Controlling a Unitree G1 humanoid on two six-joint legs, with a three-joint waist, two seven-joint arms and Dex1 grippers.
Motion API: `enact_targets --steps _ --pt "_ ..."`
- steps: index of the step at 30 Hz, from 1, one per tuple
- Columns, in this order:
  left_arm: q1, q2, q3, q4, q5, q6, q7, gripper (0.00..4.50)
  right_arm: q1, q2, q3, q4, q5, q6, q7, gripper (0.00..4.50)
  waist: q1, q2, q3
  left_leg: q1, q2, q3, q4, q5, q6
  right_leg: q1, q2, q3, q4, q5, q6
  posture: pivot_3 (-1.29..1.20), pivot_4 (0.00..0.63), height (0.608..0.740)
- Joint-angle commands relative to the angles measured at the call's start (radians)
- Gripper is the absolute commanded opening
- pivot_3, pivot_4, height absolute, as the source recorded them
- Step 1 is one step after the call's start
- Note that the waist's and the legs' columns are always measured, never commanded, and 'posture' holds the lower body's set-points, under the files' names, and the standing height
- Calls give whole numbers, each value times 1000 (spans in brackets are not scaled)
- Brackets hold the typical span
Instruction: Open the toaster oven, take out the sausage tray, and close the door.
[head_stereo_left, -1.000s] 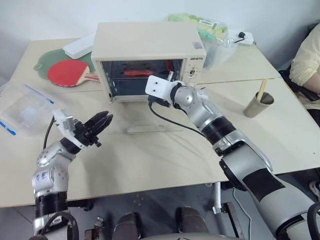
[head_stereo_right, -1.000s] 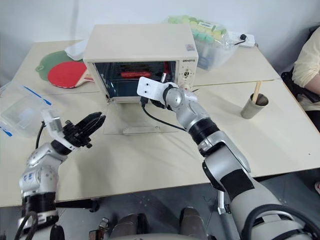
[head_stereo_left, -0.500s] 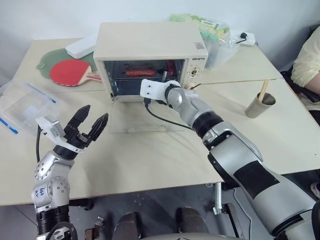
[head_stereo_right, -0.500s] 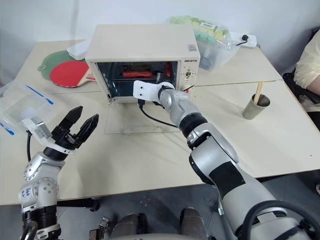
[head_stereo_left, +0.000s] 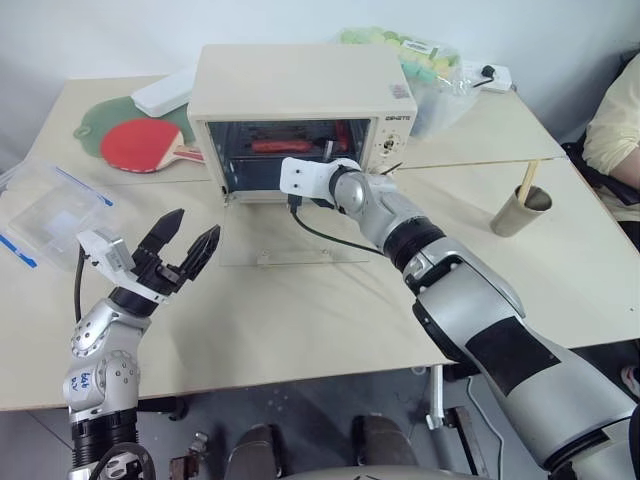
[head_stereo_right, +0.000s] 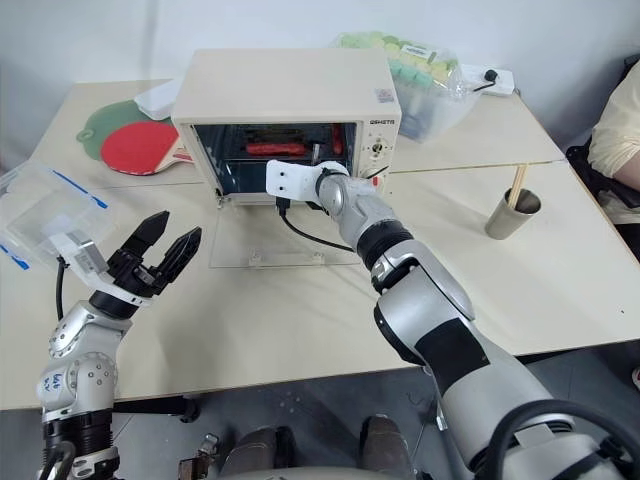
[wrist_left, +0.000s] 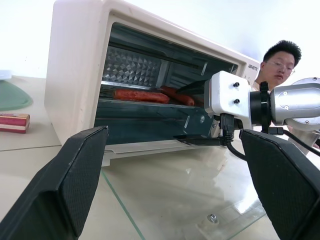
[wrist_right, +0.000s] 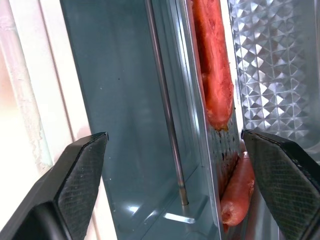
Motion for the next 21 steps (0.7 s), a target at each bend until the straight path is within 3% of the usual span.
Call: enact_targets --steps 1,12,21 --pt "-9 13 -3 -17 -12 -15 -6 4500 -34 8 -9 -1 -4 -4 -6 3581 0 0 0 0 0 0 0 0 0 0 0 0 0 0 0 0 150 740" --pt "-5 19 -5 -18 -9 -16 0 4500 -43 4 1 0 -26 -20 -47 44 0 0 0 0 0 0 0 0 0 0 0 0 0 0 0 0 150 740" --pt "-21 22 -13 4 -2 -18 4 4500 -22 0 4 -46 -45 -41 -44 44 0 0 0 0 0 0 -1 0 0 0 0 0 -1 0 0 0 150 740"
